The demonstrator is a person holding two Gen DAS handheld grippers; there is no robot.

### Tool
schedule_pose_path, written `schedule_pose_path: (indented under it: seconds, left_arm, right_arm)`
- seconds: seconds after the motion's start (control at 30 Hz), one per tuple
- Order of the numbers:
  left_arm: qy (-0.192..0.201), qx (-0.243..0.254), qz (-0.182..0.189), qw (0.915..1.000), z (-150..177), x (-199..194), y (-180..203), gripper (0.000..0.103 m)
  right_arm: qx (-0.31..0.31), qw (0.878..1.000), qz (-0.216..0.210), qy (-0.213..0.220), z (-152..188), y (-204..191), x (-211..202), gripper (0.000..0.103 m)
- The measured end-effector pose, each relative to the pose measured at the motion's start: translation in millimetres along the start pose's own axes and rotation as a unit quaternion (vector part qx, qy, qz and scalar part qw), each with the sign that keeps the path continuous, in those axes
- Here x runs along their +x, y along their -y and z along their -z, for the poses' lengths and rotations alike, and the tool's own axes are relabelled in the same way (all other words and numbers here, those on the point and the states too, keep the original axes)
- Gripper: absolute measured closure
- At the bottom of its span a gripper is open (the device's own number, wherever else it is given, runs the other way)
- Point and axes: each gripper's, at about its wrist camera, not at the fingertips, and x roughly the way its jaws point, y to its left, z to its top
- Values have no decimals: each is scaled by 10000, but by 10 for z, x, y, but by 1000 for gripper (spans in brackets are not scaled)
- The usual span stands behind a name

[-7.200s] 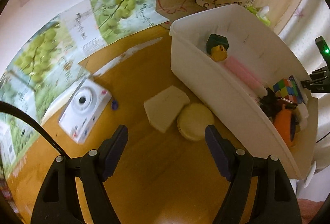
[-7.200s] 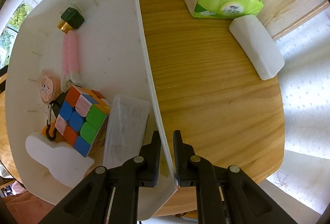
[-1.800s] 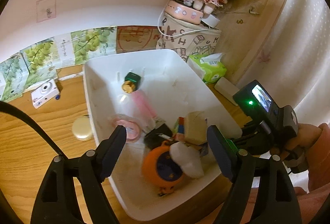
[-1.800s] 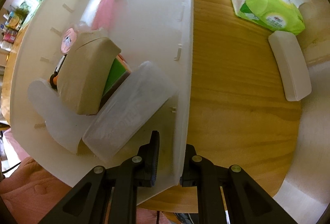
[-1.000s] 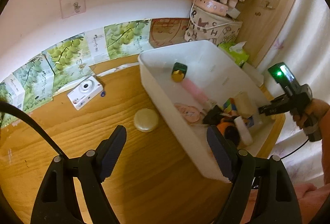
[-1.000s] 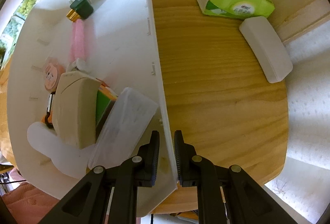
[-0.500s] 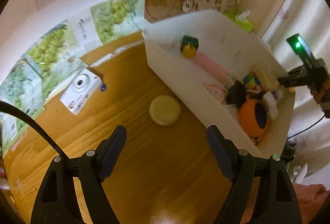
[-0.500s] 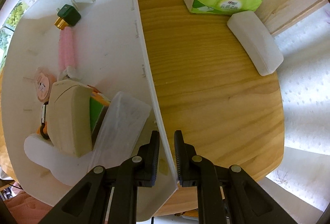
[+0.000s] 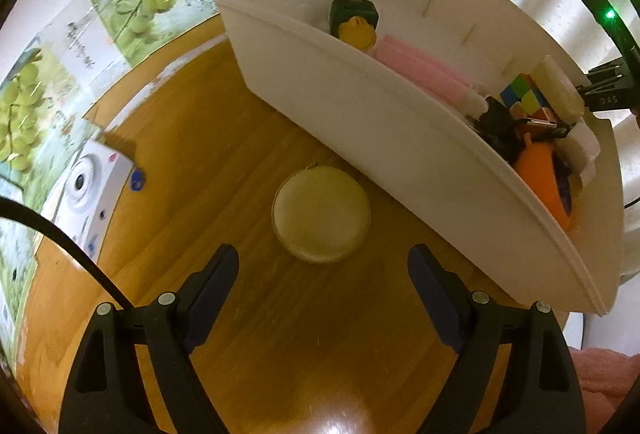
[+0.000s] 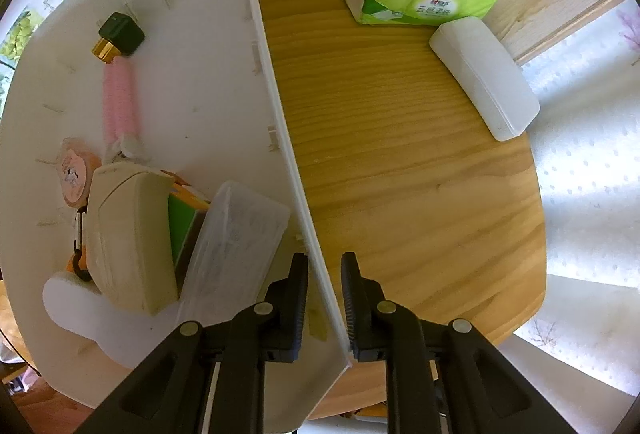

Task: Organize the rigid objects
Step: 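Move the left tool down to the round beige tin, then close the left tool on the round beige tin and lift it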

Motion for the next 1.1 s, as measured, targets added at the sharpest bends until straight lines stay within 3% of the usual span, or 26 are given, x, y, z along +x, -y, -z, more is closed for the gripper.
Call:
schedule_pose_path:
  seconds: [0.4, 0.6, 0.7, 0.9, 1.1]
  left_arm:
    - [329, 70, 162, 9993, -34, 178, -71, 16]
    - [415, 212, 73, 9989, -106, 212, -45, 38]
    - [412, 249, 57, 9988, -129, 206, -20, 43]
    - [430, 212, -67, 9988, -126, 173, 61, 44]
    - [385, -250, -193, 9988, -46, 153, 141, 44]
  right_arm:
    - [-14, 10000, 43, -46, -35, -28, 21, 85]
    - [-44, 10000, 23, -43, -38, -22, 21, 85]
    - [-57, 10000, -11, -29, -33, -15, 24, 85]
    - [-143, 9998, -105, -26, -10, 4, 32, 85]
    - [-282, 9993, -257, -30, 4, 58, 36, 85]
